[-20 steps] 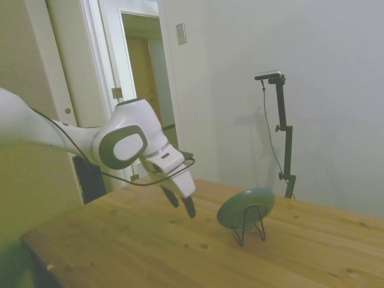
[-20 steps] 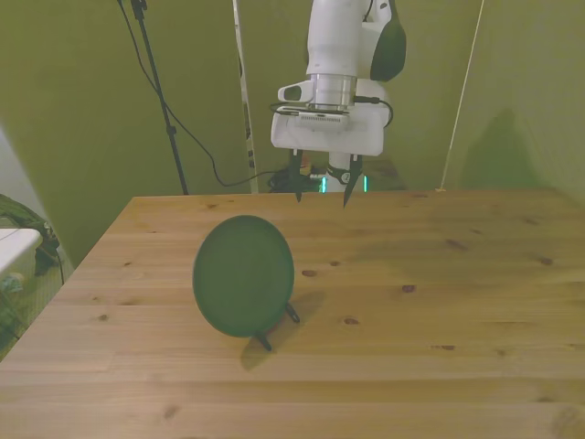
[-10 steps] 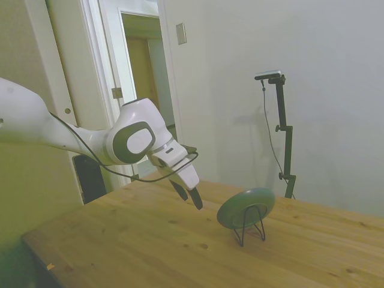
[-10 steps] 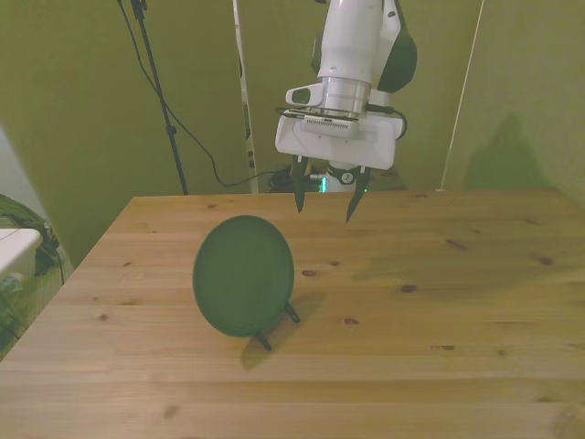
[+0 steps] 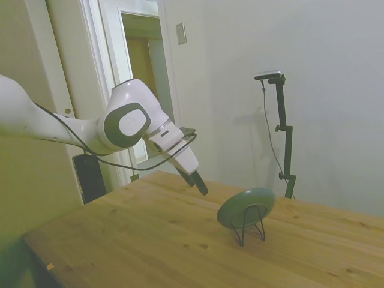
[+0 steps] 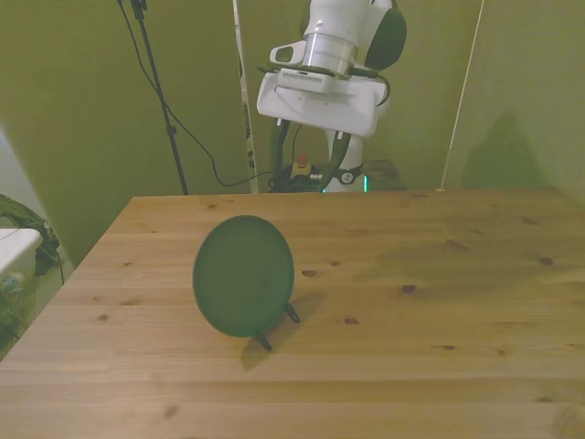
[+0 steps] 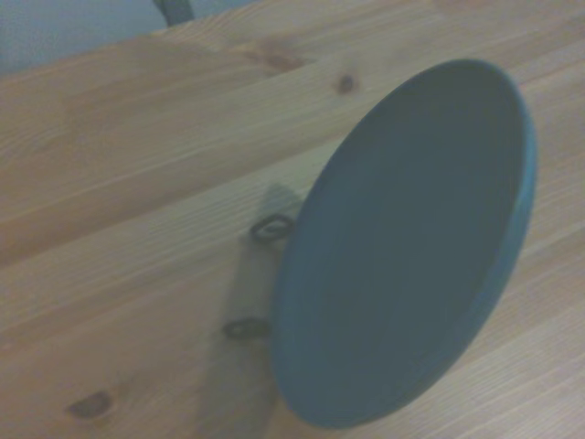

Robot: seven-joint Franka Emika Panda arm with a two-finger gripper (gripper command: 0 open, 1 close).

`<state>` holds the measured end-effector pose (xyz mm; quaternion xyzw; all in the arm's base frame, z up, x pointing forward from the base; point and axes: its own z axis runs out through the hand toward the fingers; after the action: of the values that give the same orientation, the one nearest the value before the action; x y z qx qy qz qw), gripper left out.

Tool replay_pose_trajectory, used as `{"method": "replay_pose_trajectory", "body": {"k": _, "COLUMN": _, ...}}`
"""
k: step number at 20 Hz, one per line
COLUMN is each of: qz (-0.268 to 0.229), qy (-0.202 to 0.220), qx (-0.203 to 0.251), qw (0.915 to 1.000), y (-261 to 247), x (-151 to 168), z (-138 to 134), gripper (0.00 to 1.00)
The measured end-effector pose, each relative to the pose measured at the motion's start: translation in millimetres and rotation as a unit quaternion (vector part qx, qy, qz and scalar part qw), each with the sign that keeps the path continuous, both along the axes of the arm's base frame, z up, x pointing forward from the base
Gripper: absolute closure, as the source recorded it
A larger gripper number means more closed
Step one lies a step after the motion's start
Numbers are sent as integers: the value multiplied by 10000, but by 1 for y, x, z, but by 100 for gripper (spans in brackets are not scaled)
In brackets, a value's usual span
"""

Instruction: Unload the plate

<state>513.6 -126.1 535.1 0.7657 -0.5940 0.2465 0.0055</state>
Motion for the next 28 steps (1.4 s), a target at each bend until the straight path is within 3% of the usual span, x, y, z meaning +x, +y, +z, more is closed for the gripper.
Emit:
{"method": "replay_pose_trajectory", "body": {"k": 11, "qz": -696, "qy": 155, "qx": -233, "qw": 9972, "y": -59, "x": 58, "z": -2, "gripper": 0}}
{"method": "replay_pose_trajectory", "body": {"k": 18, "qz": -823, "qy": 569, "qx": -482, "qw": 9938, "y": -69, "x": 70, "z": -22, "gripper": 0}}
{"method": "replay_pose_trajectory", "body": {"k": 26, "qz": -924, "qy": 670, "qx": -533, "qw": 9920, "y": -84, "x": 71, "z": -32, "gripper": 0}}
{"method": "replay_pose_trajectory", "body": {"k": 27, "qz": -926, "qy": 687, "qx": -535, "qw": 9919, "y": -85, "x": 72, "z": -35, "gripper": 100}}
{"method": "replay_pose_trajectory", "body": {"k": 28, "qz": -929, "qy": 699, "qx": -535, "qw": 9918, "y": -85, "x": 72, "z": -36, "gripper": 100}}
